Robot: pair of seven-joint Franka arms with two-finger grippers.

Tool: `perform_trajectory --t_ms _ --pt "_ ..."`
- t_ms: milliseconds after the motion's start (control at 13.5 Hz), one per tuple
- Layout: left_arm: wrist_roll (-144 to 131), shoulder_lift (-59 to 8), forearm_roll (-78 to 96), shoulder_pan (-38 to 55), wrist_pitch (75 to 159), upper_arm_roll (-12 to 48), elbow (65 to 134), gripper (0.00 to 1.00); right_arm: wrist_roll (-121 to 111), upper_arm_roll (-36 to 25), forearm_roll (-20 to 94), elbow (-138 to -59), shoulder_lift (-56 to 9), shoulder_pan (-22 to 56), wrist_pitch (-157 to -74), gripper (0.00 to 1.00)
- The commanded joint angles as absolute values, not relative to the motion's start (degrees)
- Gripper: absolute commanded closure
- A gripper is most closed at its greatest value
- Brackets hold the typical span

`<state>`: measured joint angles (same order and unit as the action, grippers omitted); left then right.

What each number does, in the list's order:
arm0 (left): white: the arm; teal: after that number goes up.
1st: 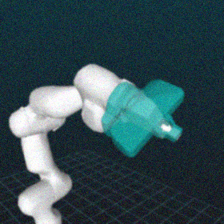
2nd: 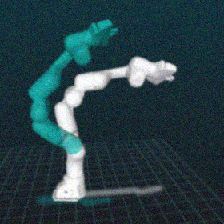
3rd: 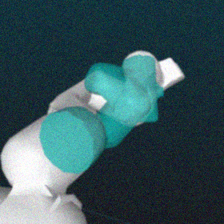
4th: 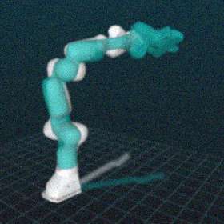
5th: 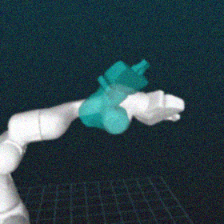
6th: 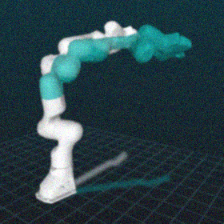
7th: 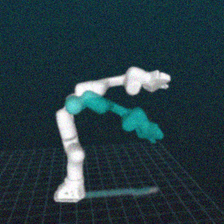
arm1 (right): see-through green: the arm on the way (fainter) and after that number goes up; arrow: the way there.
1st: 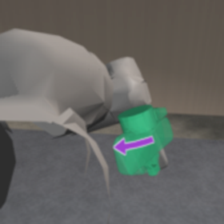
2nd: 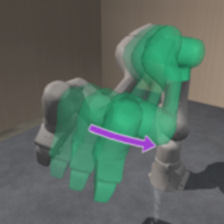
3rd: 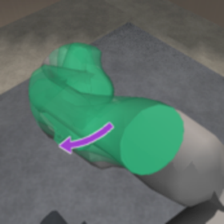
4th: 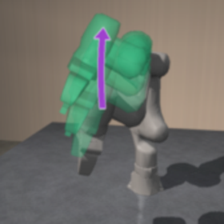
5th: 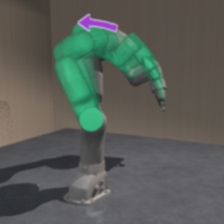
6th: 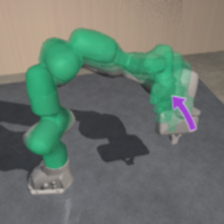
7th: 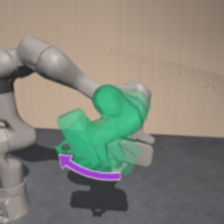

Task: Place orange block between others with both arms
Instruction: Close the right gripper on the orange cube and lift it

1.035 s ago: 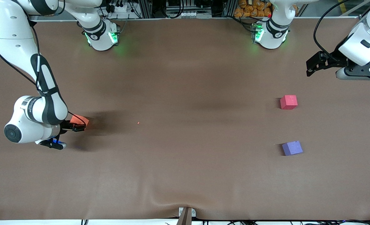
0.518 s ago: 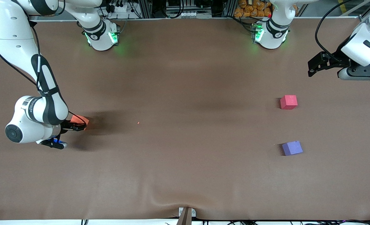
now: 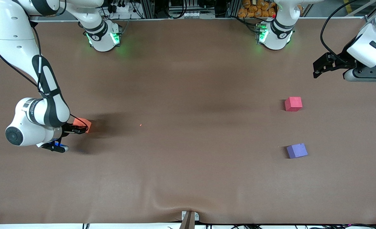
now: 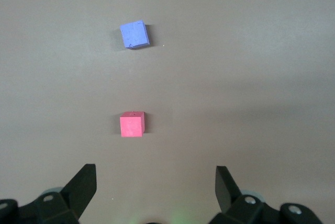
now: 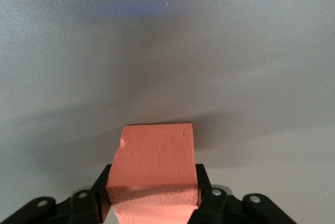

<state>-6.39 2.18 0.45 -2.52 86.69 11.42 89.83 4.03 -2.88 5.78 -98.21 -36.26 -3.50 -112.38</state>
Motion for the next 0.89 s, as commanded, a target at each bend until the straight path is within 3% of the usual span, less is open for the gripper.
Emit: perform_trajectory --t_ms 0,518,814 --pt "-5.98 2.81 0.97 -2.90 86.04 11.43 89.47 0.00 3.95 -2.64 6.33 -98.53 -35.42 -3.60 -112.41 0.38" --pt "-5.98 2.81 0.97 -2.90 86.04 11.95 89.12 0.00 3.96 -2.11 6.59 -96.77 -33.22 0.61 -111.88 0.38" --pt "-5.98 2.81 0.97 -2.90 86.04 11.95 89.21 0.00 4.22 2.01 6.68 -96.07 -32.44 3.33 -111.97 0.39"
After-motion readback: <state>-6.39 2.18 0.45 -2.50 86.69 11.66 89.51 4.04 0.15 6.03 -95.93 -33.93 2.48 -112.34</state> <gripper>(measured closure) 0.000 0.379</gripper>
